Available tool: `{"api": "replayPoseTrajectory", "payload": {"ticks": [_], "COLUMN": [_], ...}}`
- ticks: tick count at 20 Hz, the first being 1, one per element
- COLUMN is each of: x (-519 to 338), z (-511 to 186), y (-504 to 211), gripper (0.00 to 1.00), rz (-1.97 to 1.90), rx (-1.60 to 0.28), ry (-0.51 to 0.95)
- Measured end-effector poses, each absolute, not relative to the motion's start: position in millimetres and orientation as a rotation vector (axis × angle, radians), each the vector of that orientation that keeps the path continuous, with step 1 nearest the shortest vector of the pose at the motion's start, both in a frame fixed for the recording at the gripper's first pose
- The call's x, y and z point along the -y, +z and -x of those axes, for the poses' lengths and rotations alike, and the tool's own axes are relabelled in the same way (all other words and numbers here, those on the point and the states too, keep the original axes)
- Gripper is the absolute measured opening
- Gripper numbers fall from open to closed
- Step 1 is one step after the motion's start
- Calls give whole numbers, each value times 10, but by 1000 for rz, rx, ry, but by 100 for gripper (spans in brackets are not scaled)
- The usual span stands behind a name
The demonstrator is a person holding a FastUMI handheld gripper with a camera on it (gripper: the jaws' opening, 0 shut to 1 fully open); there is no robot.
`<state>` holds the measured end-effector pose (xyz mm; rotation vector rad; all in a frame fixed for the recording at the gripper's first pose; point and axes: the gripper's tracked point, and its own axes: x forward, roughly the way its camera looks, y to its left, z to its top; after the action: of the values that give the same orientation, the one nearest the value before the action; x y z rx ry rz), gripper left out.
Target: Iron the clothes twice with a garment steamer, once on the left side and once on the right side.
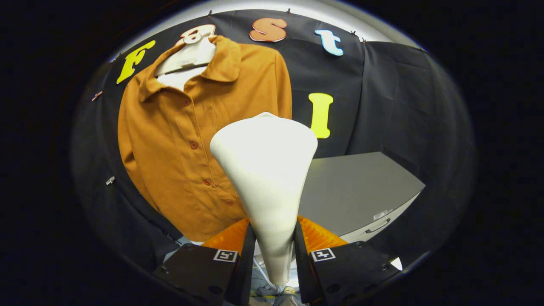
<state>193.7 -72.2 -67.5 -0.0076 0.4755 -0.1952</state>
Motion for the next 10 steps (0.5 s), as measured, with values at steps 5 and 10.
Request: {"api": "replayPoseTrajectory", "payload": {"ticks": [5,10], "x": [758,754], "z": [-1820,-1814], "y": [-218,65], "gripper": [47,47], "rz": [1,0], "rx": [-338,-241], "ry": [-132,-74]}}
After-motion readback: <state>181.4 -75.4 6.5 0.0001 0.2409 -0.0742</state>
